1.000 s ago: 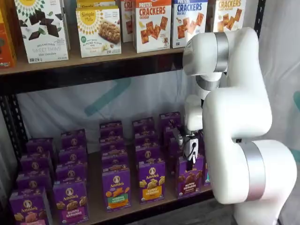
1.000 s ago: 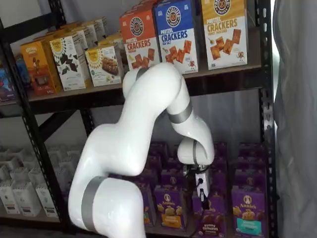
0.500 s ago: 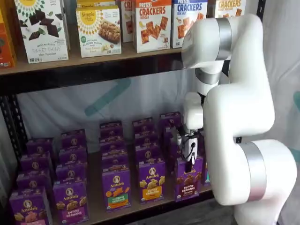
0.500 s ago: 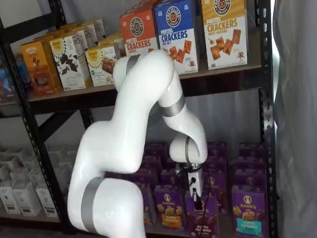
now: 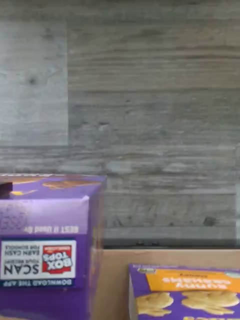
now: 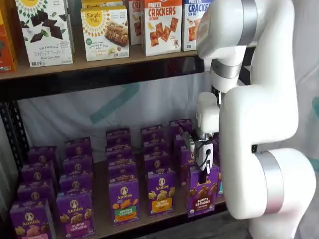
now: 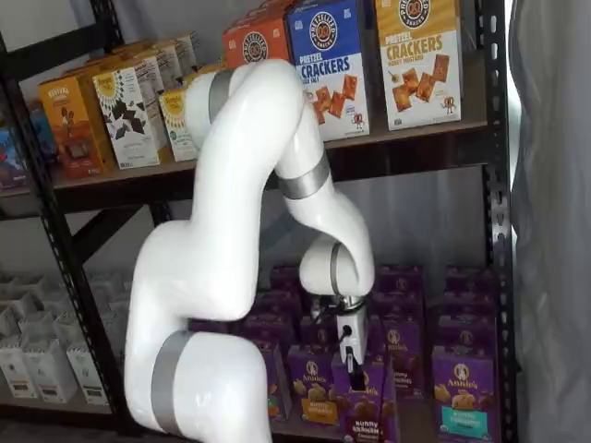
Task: Pick up the purple box with a brown patch in the center, on the bottom shelf, the fifth box from the left
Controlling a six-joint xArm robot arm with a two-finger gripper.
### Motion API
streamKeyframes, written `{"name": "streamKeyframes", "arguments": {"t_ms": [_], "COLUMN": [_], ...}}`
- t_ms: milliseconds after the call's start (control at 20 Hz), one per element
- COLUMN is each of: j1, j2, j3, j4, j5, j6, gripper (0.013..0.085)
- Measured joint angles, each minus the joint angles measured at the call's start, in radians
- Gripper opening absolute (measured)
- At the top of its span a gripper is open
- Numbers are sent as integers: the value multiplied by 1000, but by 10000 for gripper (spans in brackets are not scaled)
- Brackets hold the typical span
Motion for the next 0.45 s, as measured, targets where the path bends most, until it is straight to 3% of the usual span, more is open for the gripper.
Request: {"name": "streamKeyframes", "arguments": {"t_ms": [450], "j1": [5], "j2": [-195], "j3": [168], "j4": [-1], "j5": [25], "j6": [6], "gripper": [290]}}
